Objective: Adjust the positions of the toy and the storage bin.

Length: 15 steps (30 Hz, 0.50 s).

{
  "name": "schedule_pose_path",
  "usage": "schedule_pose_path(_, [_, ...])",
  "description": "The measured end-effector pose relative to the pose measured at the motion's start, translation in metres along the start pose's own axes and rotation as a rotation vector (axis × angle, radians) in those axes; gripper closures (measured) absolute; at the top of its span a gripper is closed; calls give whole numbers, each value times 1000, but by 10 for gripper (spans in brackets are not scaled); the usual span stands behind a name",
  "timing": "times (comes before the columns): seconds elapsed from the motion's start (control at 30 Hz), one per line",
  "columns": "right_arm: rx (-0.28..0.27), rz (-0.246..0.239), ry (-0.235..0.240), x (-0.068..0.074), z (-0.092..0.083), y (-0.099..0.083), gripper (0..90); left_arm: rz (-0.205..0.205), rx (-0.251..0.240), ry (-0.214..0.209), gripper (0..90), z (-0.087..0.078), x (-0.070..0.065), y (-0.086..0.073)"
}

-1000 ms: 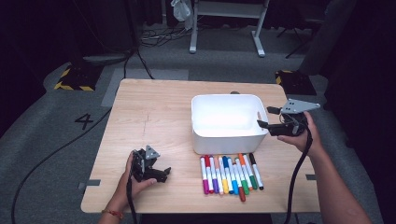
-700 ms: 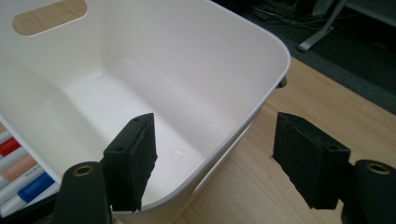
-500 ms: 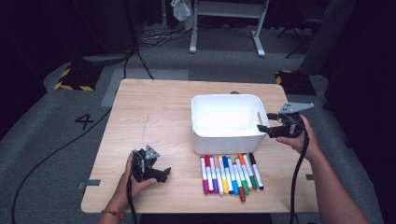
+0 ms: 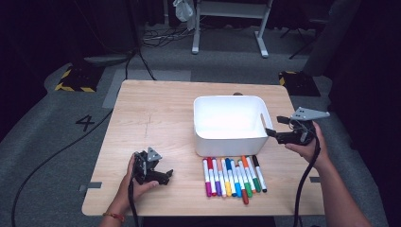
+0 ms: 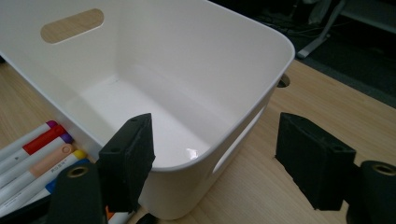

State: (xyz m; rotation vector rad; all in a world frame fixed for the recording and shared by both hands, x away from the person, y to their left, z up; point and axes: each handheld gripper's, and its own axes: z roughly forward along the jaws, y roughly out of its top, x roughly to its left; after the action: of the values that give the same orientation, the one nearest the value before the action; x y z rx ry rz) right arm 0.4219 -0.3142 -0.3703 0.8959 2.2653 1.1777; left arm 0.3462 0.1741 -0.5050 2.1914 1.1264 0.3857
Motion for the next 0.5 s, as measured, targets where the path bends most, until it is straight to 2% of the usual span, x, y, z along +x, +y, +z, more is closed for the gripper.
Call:
schedule_pose_path(0.07, [-27,7,-6,2,-10,-5,280,0,0,0,0,0,0,0])
schedule_pose_path(0.13, [-52,-4,-32,3,-21,-9,282,0,0,0,0,0,0,0])
schedule_pose_path(0.17, [-58,3,-30,5,-29,-14,285,0,0,0,0,0,0,0])
schedule_pose_path(0.2, [-58,3,-30,5,-29,-14,285,0,0,0,0,0,0,0])
schedule_pose_path(0.23, [-55,15,-24,7,-34,-22,285,-2,-1,4,0,0,0,0])
schedule_pose_path(0.27, [-55,15,-24,7,-34,-22,285,-2,-1,4,0,0,0,0])
schedule_pose_path(0.33, [-36,29,-5,14,-35,-39,288,-3,0,2,0,0,0,0])
schedule_pose_path(0.5, [26,33,15,26,-23,-64,292,-2,0,3,1,0,0,0])
